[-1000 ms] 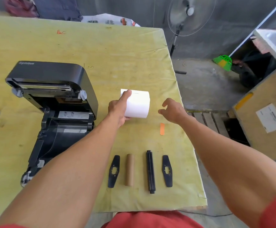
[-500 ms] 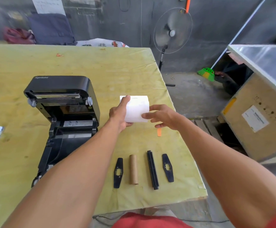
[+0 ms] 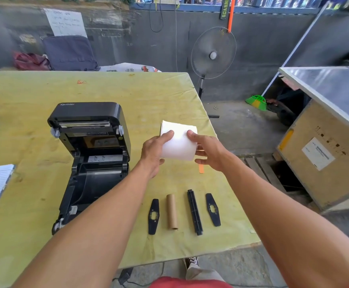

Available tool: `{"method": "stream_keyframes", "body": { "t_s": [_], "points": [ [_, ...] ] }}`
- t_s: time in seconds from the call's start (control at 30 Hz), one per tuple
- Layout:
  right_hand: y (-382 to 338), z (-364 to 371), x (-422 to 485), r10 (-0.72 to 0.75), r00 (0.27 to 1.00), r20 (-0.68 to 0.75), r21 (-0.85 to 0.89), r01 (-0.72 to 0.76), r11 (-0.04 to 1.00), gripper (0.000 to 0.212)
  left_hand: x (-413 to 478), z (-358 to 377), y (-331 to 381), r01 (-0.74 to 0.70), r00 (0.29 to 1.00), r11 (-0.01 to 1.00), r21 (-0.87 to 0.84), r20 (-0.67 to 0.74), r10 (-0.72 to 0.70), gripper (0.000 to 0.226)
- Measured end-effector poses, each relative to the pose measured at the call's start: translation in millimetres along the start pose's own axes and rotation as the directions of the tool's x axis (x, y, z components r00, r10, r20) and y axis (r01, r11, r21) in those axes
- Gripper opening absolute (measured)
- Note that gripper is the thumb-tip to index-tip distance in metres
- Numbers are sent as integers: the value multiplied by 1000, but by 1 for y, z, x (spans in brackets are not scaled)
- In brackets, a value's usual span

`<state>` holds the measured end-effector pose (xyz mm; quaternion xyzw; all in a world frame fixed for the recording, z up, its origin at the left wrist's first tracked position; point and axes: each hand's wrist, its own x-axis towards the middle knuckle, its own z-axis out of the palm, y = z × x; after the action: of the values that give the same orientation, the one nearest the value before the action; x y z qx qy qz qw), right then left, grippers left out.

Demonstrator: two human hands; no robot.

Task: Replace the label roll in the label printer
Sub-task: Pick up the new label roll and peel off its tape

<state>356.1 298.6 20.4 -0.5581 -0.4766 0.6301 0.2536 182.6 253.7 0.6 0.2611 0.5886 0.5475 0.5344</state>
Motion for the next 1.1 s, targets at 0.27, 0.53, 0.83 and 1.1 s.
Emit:
{"method": "stream_keyframes", "body": {
  "t_s": [0.27,0.53,0.83,1.1],
  "points": [
    [-4,-5,-3,-83,994,-72,-77,77,994,63,2,9,-18,23,992,954,-298,-111,-58,30],
    [65,-30,24,108,985,-134,-730,-172,662,25,22,9,-6,44,985,948,-314,-147,-94,30],
    [93,1,35,237,970,55,-830,-87,551,50,47,29,-13,96,959,955,-281,-232,-164,31],
    [95,6,40,301,949,99,-865,-67,497,25,61,34,-16,134,945,949,-287,-253,-210,37]
  ]
}}
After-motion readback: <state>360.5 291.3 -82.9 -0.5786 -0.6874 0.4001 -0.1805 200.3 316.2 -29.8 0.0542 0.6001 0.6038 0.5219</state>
